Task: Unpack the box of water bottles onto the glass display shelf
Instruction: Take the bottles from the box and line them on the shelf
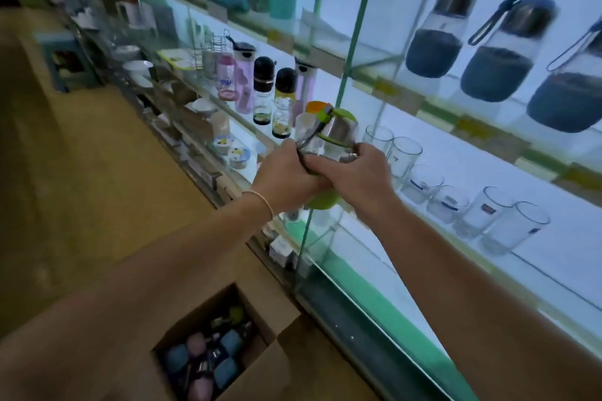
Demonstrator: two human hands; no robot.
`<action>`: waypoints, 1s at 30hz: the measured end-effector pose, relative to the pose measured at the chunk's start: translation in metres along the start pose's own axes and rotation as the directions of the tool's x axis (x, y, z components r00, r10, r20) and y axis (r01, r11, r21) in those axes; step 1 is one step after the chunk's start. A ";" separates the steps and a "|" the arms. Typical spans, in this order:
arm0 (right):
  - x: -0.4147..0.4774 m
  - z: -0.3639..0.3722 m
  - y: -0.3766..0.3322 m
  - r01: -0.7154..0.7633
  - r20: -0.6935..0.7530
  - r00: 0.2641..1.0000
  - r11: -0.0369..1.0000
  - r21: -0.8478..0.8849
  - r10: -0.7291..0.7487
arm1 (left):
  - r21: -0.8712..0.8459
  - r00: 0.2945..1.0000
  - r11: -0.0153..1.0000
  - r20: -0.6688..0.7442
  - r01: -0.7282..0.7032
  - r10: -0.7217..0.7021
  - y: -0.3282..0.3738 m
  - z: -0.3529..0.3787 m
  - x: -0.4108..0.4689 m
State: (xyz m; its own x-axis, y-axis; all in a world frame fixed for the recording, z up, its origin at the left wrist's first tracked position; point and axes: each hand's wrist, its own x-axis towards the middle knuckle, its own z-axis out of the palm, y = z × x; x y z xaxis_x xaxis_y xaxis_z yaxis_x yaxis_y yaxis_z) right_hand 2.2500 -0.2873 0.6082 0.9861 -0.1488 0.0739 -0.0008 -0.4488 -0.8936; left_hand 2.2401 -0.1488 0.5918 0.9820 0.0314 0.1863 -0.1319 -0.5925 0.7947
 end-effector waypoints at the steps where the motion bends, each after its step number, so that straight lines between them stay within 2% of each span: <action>1: -0.001 -0.017 -0.009 0.013 -0.032 0.999 1.000 0.001 -0.013 | -0.003 0.999 0.999 0.002 -0.037 0.037 0.016 0.000 0.003; 9: -0.008 -0.164 -0.050 0.109 -0.283 0.951 0.991 -0.074 -0.126 | 0.071 0.944 0.942 0.041 -0.328 0.326 0.158 0.033 0.031; 13: -0.025 -0.244 -0.050 0.118 -0.414 0.897 0.986 -0.116 -0.156 | 0.018 0.867 0.868 0.063 -0.497 0.495 0.234 0.067 0.020; 17: -0.052 -0.325 -0.034 0.082 -0.572 0.807 0.988 -0.133 -0.144 | -0.092 0.780 0.792 0.139 -0.603 0.610 0.309 0.114 -0.004; 21: -0.087 -0.397 -0.008 0.012 -0.651 0.753 0.990 -0.138 -0.100 | -0.136 0.724 0.751 0.203 -0.646 0.659 0.366 0.167 -0.039; 25: -0.117 -0.453 0.020 -0.060 -0.705 0.707 0.989 -0.135 -0.054 | -0.113 0.712 0.753 0.262 -0.648 0.651 0.407 0.212 -0.078; 30: -0.155 -0.511 0.052 -0.101 -0.758 0.651 0.984 -0.150 -0.048 | -0.221 0.676 0.751 0.331 -0.623 0.658 0.448 0.265 -0.117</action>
State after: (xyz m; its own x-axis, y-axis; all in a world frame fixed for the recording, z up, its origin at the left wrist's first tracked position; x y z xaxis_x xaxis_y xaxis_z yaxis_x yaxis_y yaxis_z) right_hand 2.0127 -0.7377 0.7770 0.5159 -0.7428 0.4268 -0.1256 -0.5584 -0.8200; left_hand 2.1018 -0.6314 0.7725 0.6219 -0.6350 0.4582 -0.7404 -0.2864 0.6081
